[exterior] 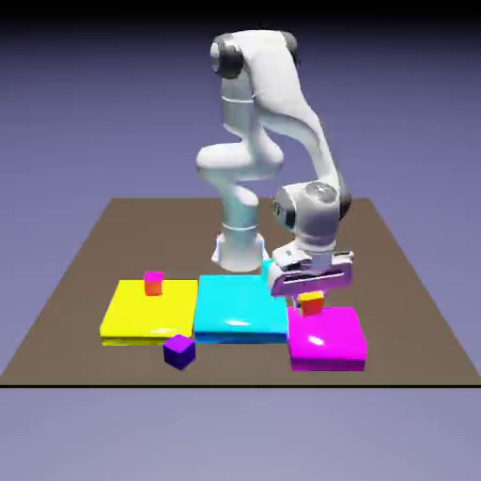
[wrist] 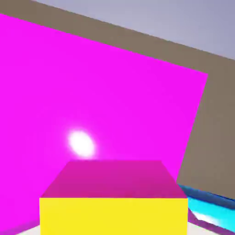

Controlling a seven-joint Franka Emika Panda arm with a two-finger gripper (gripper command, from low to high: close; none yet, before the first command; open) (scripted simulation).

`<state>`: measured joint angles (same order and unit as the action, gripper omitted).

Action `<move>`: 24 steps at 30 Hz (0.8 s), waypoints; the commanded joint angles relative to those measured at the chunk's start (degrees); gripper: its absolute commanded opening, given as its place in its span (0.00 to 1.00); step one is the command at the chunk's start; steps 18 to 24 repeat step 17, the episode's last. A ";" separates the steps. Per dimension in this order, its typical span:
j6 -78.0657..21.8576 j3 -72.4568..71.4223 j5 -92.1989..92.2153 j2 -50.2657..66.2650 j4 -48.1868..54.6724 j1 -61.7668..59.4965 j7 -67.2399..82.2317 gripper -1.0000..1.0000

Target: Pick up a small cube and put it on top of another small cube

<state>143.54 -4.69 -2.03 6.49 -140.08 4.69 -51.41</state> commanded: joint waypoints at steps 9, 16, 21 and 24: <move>-2.54 14.55 5.57 3.24 4.34 -11.70 1.68 0.00; 7.09 12.58 8.55 12.50 3.84 -13.06 3.81 1.00; 4.93 13.02 7.88 10.43 3.95 -12.76 3.33 1.00; 4.93 13.02 7.88 10.43 3.95 -12.76 3.33 1.00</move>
